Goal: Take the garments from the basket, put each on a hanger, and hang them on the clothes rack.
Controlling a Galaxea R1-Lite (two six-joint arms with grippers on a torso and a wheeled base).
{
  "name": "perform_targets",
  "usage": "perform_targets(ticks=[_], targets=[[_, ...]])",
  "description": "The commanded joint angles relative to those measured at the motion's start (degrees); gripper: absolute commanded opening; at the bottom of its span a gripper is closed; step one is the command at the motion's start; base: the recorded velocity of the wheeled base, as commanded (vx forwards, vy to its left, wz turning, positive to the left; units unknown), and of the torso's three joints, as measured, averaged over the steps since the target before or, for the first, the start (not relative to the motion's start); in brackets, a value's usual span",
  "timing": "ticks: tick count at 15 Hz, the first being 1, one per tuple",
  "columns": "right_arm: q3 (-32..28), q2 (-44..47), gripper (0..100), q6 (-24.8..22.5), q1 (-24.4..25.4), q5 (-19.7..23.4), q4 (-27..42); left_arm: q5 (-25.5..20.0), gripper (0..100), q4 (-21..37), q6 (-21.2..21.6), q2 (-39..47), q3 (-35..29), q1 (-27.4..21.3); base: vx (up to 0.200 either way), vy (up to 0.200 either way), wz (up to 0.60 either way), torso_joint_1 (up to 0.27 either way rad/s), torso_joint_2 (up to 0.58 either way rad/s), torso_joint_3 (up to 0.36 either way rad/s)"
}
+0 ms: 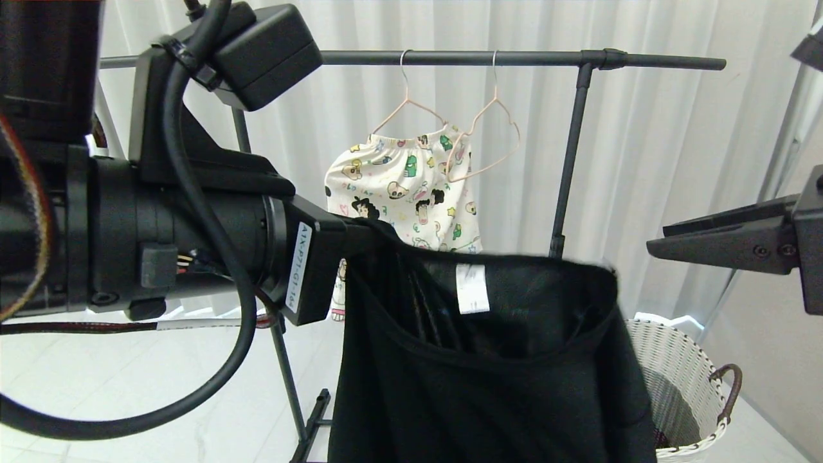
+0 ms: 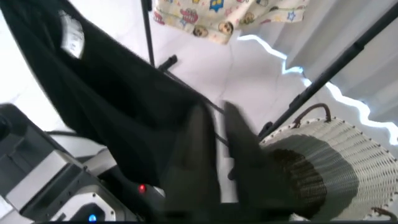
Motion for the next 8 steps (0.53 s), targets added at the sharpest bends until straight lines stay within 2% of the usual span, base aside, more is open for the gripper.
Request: perform_targets(ticks=[1,3,5,6,8], targets=[[3.1,-1.4,100,-0.2,2.1,-0.6,-0.1,0.8,0,0.0,0.0,0.0,0.5,-0.8,0.000,0.000,0.00,0.000,0.00,0.000],[4.8,-2.3,100,-0.2,2.2,-3.2,-0.2,1.4,0,0.0,0.1,0.0,1.1,-1.0,0.000,0.000,0.00,0.000,0.00,0.000],[6.7,-3.2,100,0.0,1.4,-5.8,-0.2,4.4,0,0.1,0.1,-0.1,2.9,-0.9,0.000,0.000,0.00,0.000,0.00,0.000],[10.5,-4.1,100,-0.1,-1.2,-8.7,-0.2,8.5,0,0.1,0.3,-0.8,5.1,-0.9,0.000,0.000,0.00,0.000,0.00,0.000],[15.8,-5.0,100,-0.5,-6.1,-13.5,-0.1,8.9,0,0.3,0.3,-3.3,8.3,-0.8,0.000,0.000,0.00,0.000,0.00,0.000]])
